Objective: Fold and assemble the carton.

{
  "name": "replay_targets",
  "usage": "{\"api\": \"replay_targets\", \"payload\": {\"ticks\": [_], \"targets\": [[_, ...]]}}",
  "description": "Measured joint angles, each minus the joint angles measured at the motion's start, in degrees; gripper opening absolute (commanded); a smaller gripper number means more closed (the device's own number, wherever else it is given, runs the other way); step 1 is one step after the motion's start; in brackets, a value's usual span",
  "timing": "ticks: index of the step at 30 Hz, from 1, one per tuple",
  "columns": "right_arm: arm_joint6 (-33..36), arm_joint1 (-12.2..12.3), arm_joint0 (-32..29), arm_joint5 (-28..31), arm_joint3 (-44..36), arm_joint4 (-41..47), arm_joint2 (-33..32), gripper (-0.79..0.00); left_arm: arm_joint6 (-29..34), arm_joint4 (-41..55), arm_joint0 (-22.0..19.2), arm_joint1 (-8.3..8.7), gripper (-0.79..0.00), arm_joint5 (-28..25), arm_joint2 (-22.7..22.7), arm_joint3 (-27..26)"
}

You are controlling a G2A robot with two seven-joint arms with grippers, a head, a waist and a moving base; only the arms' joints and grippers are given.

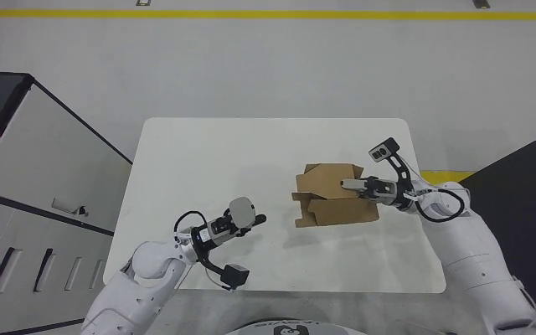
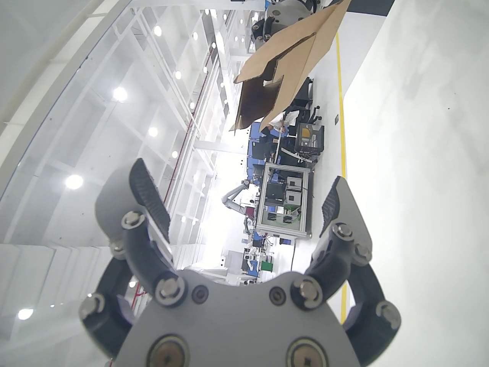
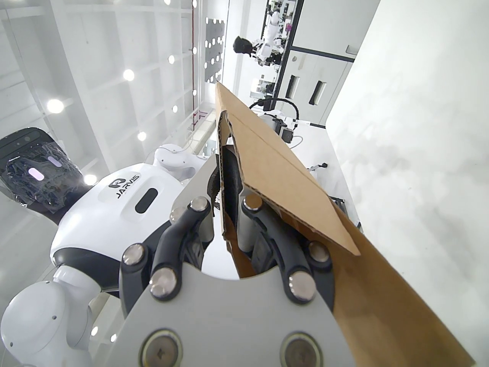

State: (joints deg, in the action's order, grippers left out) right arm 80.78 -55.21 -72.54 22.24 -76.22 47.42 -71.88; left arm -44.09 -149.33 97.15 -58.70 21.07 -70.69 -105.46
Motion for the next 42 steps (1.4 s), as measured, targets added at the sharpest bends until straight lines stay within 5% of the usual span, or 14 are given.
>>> {"api": "replay_targets", "payload": {"ticks": [8,15,28,37,42], "targets": [[-4.27,-0.17,-0.34,3.59,-1.49,-1.61,-1.63,-0.785,6.24,-6.93,-1.99,-0.39,0.000,-6.82,2.98,-1.95],[-4.53,-0.21,-0.02,3.89,-1.34,-1.64,-1.84,-0.785,7.63,-7.97,-2.59,-0.47,0.000,-6.99,3.17,-1.77],[-12.02,-0.95,1.43,-1.78,0.17,-3.34,-0.74,-0.785,17.27,-26.50,-7.07,-0.88,0.000,-15.38,6.99,-5.13],[-13.11,-1.03,1.11,-2.02,-0.23,-3.32,-0.77,-0.785,17.85,-26.11,-8.63,-0.54,0.000,-17.01,7.22,-4.51],[-15.41,-1.09,0.25,-0.62,-0.87,-4.84,-1.49,-0.785,14.28,-15.47,-9.50,-0.71,0.000,-28.55,6.45,-4.05]]}}
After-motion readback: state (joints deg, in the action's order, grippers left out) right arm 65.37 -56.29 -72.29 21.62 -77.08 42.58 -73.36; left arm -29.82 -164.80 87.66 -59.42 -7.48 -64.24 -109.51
